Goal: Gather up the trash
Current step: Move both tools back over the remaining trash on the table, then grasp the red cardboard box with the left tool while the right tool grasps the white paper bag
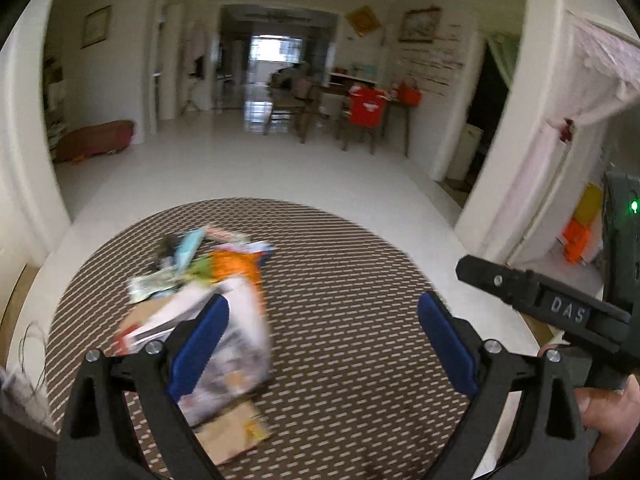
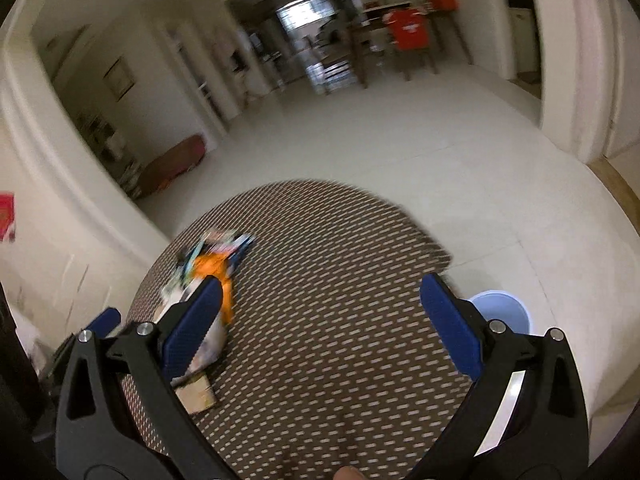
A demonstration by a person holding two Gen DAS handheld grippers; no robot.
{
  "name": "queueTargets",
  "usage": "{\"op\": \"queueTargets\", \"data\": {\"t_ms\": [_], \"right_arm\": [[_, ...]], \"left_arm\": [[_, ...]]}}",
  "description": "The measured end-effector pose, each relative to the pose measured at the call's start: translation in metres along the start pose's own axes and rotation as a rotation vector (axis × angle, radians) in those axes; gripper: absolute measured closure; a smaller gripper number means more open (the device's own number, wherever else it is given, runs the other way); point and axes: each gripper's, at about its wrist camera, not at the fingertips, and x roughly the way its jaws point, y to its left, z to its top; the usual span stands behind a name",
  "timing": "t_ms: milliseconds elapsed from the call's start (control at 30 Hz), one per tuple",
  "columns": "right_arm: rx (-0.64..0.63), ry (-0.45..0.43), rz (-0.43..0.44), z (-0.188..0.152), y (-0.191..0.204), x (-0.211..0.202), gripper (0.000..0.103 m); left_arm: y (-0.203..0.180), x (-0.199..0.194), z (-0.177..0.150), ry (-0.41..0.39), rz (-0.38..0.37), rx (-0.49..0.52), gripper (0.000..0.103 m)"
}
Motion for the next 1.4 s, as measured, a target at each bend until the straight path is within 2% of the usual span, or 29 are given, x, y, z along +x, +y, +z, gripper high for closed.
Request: {"op": "queueTargets", "data": {"t_ms": [133, 333, 567, 733, 767, 800, 833, 900, 1000, 1167, 1400], "right_arm": [[-0.065, 0.068, 0.040, -0.014, 0.035, 0.028, 0.006], [-0.140, 0.170, 0.091, -0.040, 0.085, 0.072, 0.006], [-0.183, 0.243, 0.108, -0.058, 0.111, 0.113, 0.006], [-0.193, 0.278, 0.113, -0.063, 0.122, 0.147, 0.006], [-0.192, 0.291, 0.126, -0.065, 0.123, 0.152, 0.013], [-0.190, 0.306, 0.142, -0.067, 0.123, 0.155, 0.038], [-0.178, 0.319, 0.176, -0.068, 0.124, 0.157, 0.051], [-0.181, 0.314, 0.193, -0.068, 0.126, 0.155, 0.066], [-0.154, 0.303, 0.250, -0.063, 0.115, 0.142, 0.074], [-0.071, 0.250, 0.279, -0.051, 0.078, 0.113, 0.078], [0.032, 0.193, 0.229, -0.040, 0.021, 0.091, 0.080]], "left_arm": [[0.046, -0.015, -0.013, -0.004, 0.056, -0.070, 0.010], [0.094, -0.023, -0.035, 0.011, 0.138, -0.136, 0.010], [0.135, -0.029, -0.058, 0.031, 0.206, -0.189, 0.010], [0.148, -0.026, -0.067, 0.057, 0.238, -0.216, 0.010], [0.150, -0.025, -0.070, 0.063, 0.240, -0.223, 0.010], [0.153, -0.026, -0.073, 0.067, 0.243, -0.228, 0.010], [0.154, -0.025, -0.075, 0.072, 0.249, -0.232, 0.010], [0.157, -0.021, -0.079, 0.086, 0.253, -0.241, 0.010], [0.158, -0.009, -0.081, 0.112, 0.252, -0.252, 0.010], [0.150, 0.013, -0.087, 0.153, 0.225, -0.247, 0.010], [0.138, 0.053, -0.091, 0.219, 0.143, -0.262, 0.010]]}}
